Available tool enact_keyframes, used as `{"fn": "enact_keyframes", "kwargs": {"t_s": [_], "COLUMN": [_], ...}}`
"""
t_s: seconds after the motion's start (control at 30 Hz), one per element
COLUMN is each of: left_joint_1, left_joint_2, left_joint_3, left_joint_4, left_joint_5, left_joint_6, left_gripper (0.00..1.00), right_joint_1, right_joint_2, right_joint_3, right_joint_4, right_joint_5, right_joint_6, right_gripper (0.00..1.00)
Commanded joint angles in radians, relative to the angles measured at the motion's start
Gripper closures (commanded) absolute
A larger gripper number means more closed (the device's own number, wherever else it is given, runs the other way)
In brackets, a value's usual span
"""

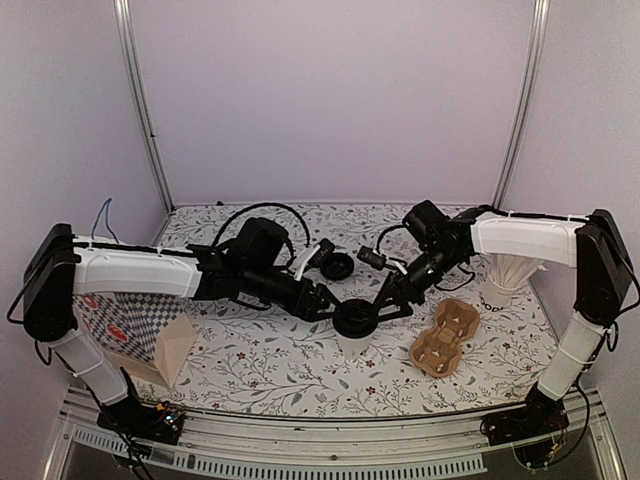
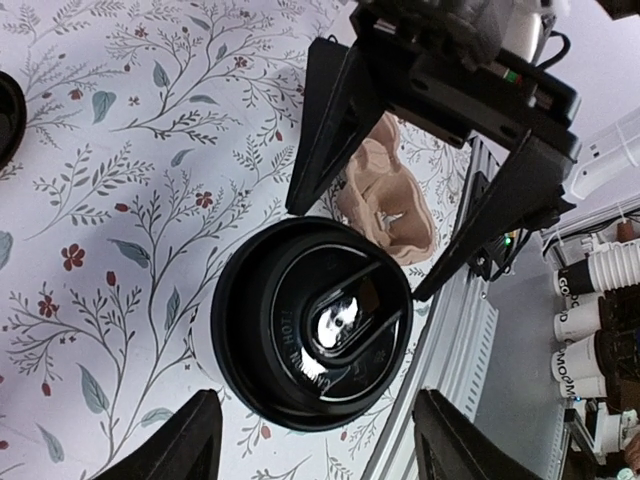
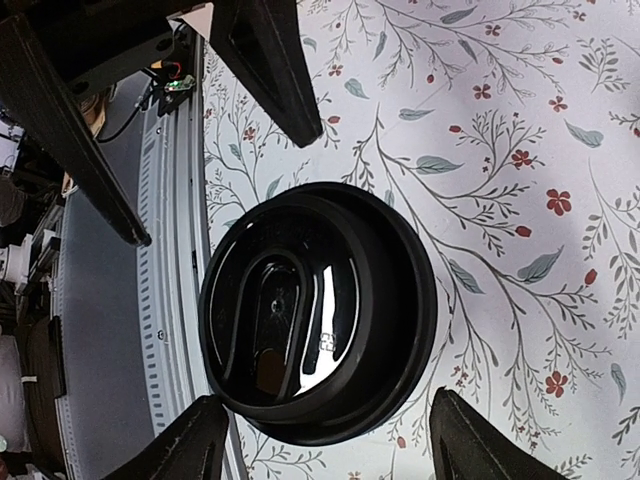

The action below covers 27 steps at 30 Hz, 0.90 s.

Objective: Pack the takeout coffee

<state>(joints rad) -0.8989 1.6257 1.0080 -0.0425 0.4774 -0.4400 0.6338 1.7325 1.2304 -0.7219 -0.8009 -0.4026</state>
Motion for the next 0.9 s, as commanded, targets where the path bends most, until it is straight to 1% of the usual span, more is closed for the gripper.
{"fn": "enact_keyframes", "kwargs": {"t_s": [0.0,0.2,0.53,0.6,0.7,0.87], "left_joint_1": [-0.010,-0.010,-0.011,-0.009,-0.010,-0.008], "left_joint_2": [0.057,0.136,0.212,0.223,0.234,0.249], "left_joint_3": [0.072,0.124,0.130,0.129,0.124,0.111], "left_joint_4": [0.017,0.022,0.026,0.026,0.027,0.027], "left_joint_5": [-0.024,-0.028,-0.005,-0.002,0.003,0.019], "left_joint_6": [-0.016,-0.029,-0.035,-0.034,-0.034,-0.030], "left_gripper": [0.32,0.35,0.44,0.46,0.47,0.51], "right_joint_1": [-0.005,-0.025,-0.053,-0.058,-0.064,-0.073], "right_joint_2": [-0.040,-0.036,-0.026,-0.017,-0.001,0.027], "right_joint_3": [0.040,0.026,0.020,0.022,0.022,0.021], "right_joint_4": [-0.019,-0.010,0.008,0.008,0.012,0.023], "right_joint_5": [0.053,0.064,0.015,-0.002,-0.009,-0.009], "right_joint_6": [0.007,0.017,0.034,0.039,0.045,0.060], "right_gripper": [0.27,0.29,0.38,0.41,0.49,0.57]}}
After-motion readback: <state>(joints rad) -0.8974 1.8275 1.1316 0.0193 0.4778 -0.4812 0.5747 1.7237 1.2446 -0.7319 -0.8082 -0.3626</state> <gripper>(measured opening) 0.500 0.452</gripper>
